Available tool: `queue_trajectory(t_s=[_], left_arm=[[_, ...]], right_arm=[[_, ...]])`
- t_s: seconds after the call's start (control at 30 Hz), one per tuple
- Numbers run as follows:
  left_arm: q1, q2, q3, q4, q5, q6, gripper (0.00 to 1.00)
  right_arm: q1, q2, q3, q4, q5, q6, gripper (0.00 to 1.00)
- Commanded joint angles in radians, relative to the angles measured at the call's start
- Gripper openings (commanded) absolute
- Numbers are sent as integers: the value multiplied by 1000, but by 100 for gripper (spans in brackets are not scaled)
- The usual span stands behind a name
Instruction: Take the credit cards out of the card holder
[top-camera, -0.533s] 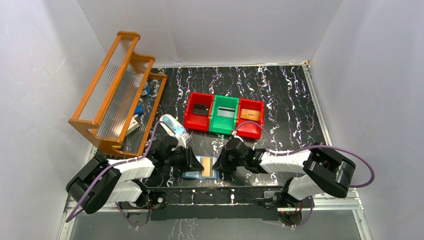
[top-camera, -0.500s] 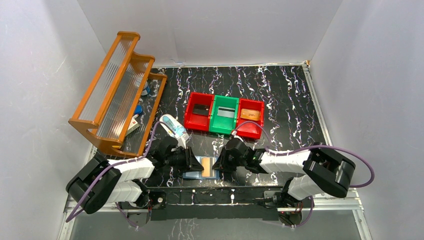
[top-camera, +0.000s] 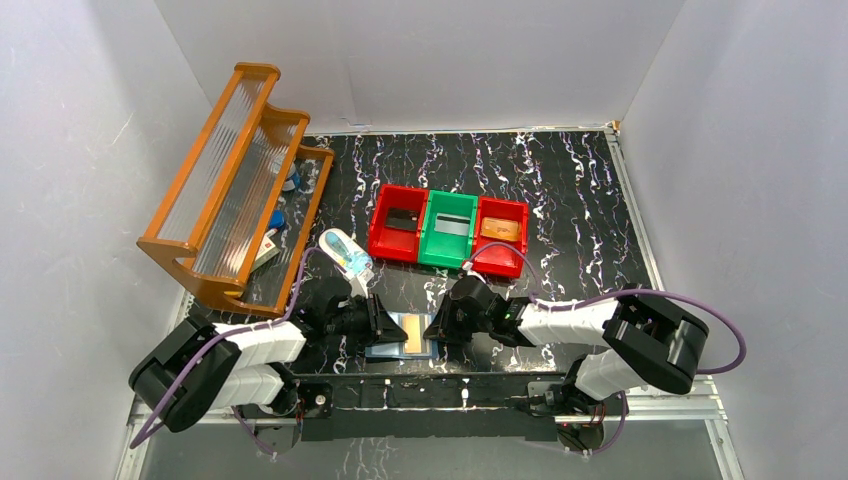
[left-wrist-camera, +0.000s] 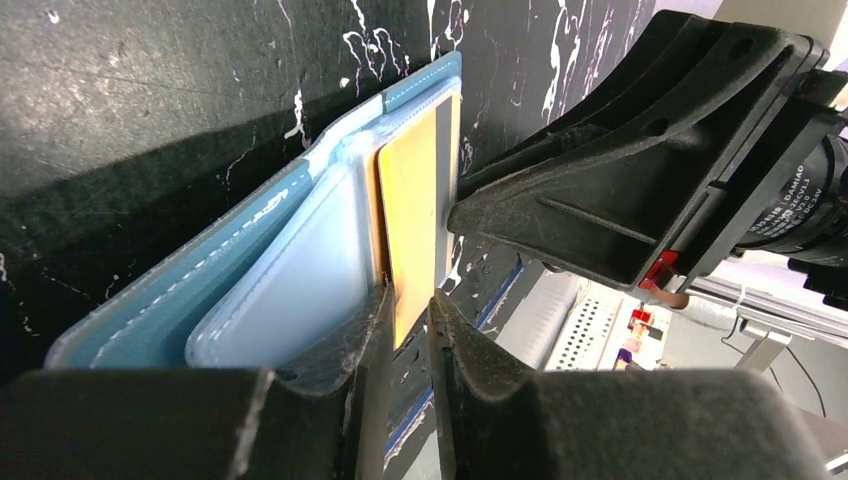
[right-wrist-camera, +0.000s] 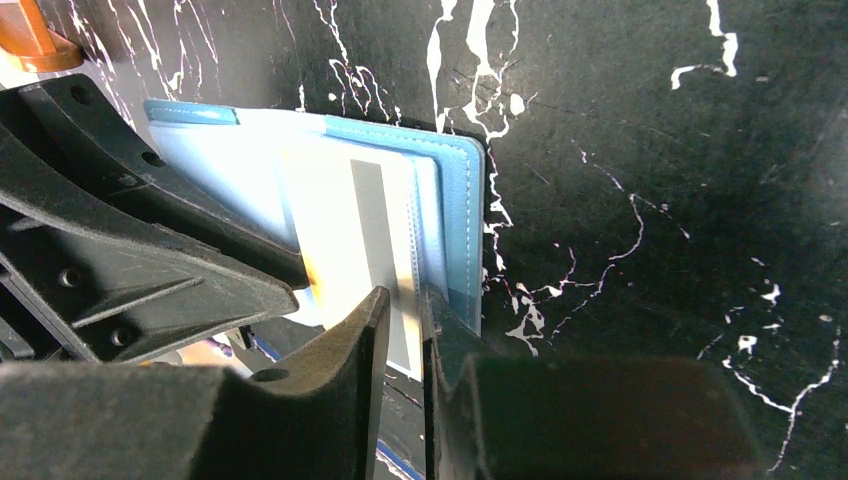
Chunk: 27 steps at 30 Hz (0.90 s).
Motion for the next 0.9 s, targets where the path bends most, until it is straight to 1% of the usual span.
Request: queue_trajectory(t_s=[0.0, 0.17, 0.33, 0.43, 0.5, 0.57, 0.63, 0.7, 0.87], left_arm=[[-5, 24, 16, 95, 23, -4, 19], [-4, 86, 47, 60, 38, 33, 19], [-4, 78, 55, 59, 36, 37, 19], [-5, 74, 59, 65, 30, 26, 19], [-5, 66, 56, 80, 20, 11, 21], [-5, 53, 52, 86, 2, -4, 25], [-5, 40, 48, 87, -17, -19, 26], [-5, 28, 43, 87, -30, -29, 28], [-5, 8, 25, 88, -49, -54, 29]], right_arm=[[9, 39, -34, 34, -24, 3, 26], [9, 53, -39, 74, -45, 8, 26], [8, 71, -36, 99, -58, 11, 26], [8, 78, -35, 105, -66, 10, 18], [9, 82, -34, 105, -68, 11, 16], [10, 84, -39, 111, -72, 19, 15], [10, 84, -54, 134, -77, 34, 14], [10, 81, -77, 164, -77, 54, 12], [9, 85, -115, 228, -79, 99, 9]])
